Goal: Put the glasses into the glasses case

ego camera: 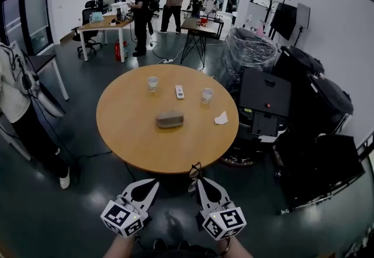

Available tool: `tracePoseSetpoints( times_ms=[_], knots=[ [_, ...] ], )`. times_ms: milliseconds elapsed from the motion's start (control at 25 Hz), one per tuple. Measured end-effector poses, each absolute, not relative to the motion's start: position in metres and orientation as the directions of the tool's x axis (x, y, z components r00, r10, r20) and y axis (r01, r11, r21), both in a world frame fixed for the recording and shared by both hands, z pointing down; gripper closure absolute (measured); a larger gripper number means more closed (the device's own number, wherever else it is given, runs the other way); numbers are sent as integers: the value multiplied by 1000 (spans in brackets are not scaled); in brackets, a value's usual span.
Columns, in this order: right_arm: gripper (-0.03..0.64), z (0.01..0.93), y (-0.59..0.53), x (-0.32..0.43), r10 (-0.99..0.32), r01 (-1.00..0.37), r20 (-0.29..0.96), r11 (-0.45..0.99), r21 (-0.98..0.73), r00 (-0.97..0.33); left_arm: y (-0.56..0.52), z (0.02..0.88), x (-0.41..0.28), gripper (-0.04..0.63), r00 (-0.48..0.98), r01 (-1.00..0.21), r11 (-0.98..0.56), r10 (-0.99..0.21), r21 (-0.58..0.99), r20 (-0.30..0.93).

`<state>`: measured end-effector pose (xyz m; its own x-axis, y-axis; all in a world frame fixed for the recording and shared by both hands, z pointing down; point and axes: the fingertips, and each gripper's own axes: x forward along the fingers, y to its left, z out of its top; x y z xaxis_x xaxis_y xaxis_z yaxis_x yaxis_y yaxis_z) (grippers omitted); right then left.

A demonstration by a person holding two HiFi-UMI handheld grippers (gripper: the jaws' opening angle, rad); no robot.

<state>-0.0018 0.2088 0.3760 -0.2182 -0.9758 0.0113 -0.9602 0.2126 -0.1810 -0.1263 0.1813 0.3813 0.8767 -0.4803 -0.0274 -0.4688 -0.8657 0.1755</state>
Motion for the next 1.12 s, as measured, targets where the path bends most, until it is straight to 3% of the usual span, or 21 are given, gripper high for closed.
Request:
tracePoseSetpoints(
  times_ms=[520, 1120],
  knots=[
    [627, 397, 156, 10, -981, -962, 41, 177, -209, -190, 128, 411, -121, 589, 877, -468, -854, -480, 228, 3],
    [627, 401, 19, 92, -934, -920, 49, 338, -198, -354, 8, 412, -46, 589, 784, -614, -763, -620, 203, 40]
  ],
)
